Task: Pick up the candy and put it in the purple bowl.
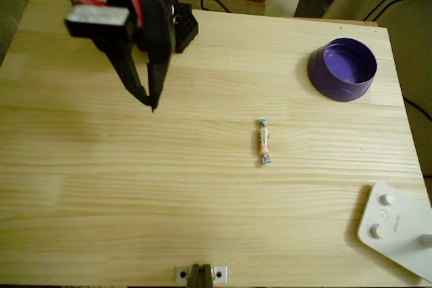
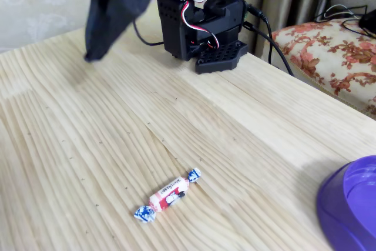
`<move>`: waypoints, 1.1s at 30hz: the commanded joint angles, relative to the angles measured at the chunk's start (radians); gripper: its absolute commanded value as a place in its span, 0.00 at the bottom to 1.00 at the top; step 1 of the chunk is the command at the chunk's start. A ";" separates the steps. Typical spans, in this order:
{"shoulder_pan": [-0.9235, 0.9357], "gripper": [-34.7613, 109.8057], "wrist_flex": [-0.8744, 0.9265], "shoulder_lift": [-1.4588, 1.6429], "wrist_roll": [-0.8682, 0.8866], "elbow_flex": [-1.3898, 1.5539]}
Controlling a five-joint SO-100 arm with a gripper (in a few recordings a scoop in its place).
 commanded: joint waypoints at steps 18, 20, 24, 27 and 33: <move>-0.525 0.24 0.307 -0.612 0.538 -0.686; -0.565 0.24 0.293 -0.670 0.569 -0.696; -0.620 0.24 0.206 -0.782 0.603 -0.709; -0.637 0.24 0.127 -0.864 0.604 -0.710; -0.678 0.24 0.038 -0.996 0.594 -0.732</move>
